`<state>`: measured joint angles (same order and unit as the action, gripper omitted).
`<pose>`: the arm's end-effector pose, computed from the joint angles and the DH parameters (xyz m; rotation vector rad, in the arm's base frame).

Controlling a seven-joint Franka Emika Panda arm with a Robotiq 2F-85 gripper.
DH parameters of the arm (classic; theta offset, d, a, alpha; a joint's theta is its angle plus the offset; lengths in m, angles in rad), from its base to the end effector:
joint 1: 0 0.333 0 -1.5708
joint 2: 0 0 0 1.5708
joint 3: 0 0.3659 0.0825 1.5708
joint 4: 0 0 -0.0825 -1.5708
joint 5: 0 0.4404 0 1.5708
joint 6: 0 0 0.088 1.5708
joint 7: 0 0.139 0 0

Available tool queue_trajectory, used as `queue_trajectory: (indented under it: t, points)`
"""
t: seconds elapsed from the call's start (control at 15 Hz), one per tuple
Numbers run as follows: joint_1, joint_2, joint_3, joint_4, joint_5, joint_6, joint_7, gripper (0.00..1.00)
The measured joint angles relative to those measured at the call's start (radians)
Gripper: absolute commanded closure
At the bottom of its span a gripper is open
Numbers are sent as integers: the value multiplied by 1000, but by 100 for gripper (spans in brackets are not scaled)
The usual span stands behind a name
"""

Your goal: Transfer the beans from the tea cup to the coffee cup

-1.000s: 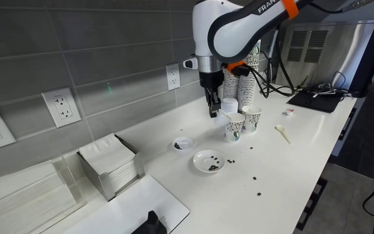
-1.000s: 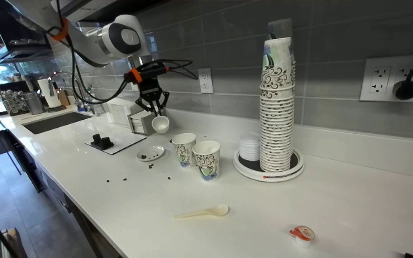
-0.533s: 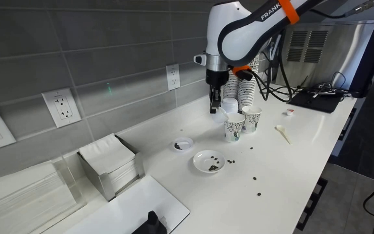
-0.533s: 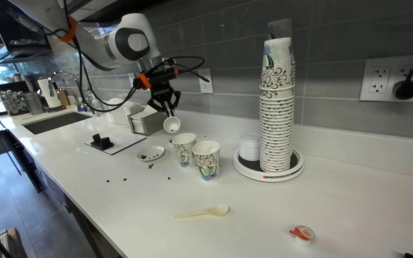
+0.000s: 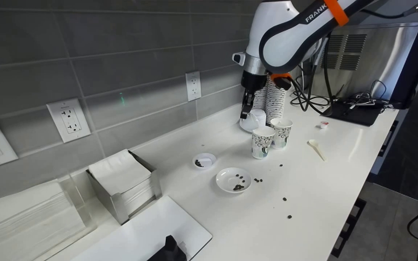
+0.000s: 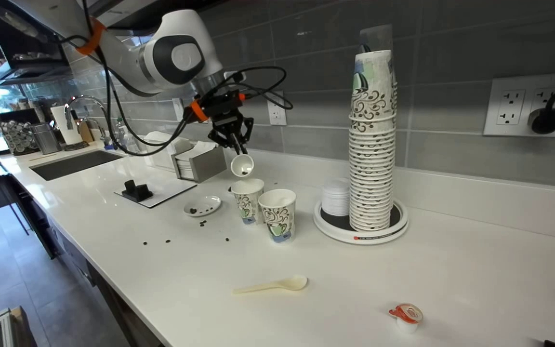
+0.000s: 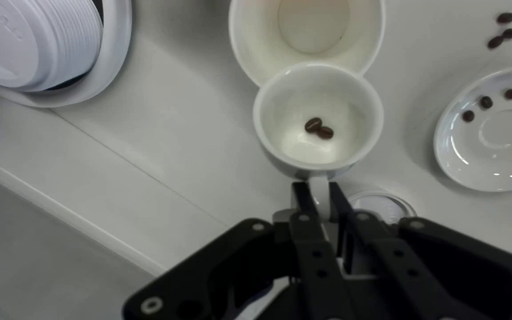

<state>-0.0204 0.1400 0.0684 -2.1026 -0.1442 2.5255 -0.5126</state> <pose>0.6515 0.0293 0.3656 2.8028 0.9670 0.3804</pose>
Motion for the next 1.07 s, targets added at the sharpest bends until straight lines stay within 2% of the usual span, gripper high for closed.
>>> queue_trajectory:
  t: [0.27, 0.53, 0.6, 0.73, 1.07]
  points:
    - [-4, -47, -1, -78, 84, 104, -23, 97]
    - [-4, -79, 0, -173, 269, 256, -141, 97]
    - [-4, -86, 0, -194, 314, 284, -170, 89]
    - [-5, -103, 0, -229, 392, 327, -214, 89]
    - [-5, -123, 0, -250, 411, 337, -221, 89]
